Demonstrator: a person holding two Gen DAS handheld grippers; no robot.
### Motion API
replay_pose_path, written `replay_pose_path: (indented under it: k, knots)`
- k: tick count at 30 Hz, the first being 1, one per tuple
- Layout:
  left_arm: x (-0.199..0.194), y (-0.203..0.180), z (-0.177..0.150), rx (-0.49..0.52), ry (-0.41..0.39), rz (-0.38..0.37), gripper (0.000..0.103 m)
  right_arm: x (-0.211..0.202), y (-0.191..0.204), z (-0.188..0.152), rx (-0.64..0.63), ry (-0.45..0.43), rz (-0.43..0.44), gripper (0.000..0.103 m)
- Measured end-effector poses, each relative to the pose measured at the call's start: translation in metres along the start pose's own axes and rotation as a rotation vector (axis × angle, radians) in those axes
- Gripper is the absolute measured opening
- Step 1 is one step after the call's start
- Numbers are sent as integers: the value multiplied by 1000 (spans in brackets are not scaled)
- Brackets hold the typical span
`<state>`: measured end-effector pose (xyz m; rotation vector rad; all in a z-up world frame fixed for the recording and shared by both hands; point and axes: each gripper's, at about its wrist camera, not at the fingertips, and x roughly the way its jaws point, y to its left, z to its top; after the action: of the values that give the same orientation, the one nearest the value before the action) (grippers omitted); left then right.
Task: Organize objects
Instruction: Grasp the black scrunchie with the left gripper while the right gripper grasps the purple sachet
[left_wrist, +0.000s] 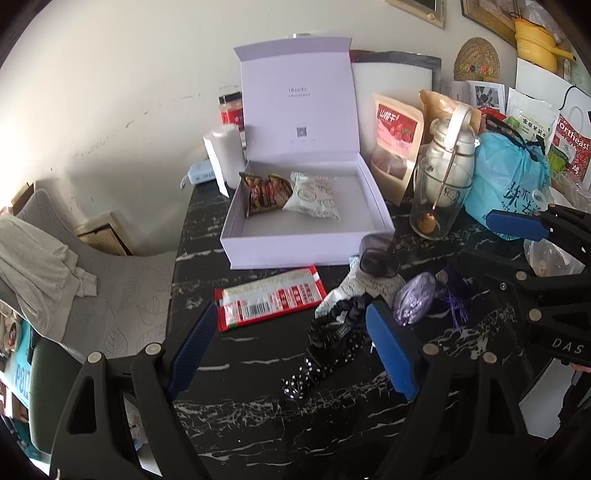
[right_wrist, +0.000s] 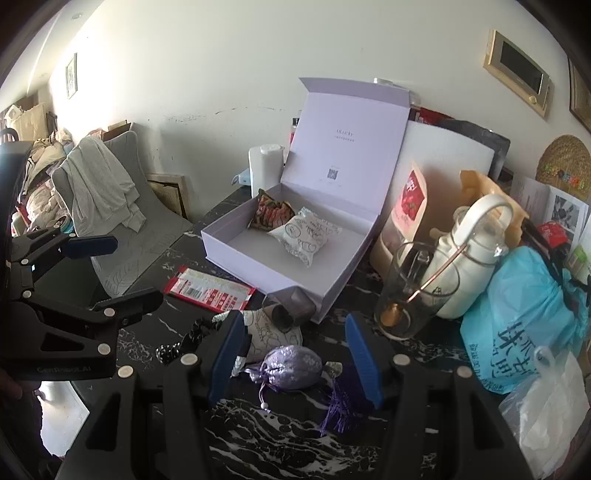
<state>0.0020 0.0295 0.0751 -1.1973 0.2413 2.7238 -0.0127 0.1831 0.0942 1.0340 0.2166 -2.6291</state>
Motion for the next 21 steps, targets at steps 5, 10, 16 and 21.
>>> replay_pose_path:
  k: [5,10,16,21]
  knots:
    - [15,1,-14,-5,39,-18,81,10,2,-13,12,25,25,58]
    - [29,-1,-27,5,65,-26,81,22,3,-27,22,60,38,58]
    - [43,-5,-38,8,88,-49,81,38,3,-40,27,98,59,58]
    - [54,-6,-42,7,101,-67,81,48,1,-49,28,114,71,58]
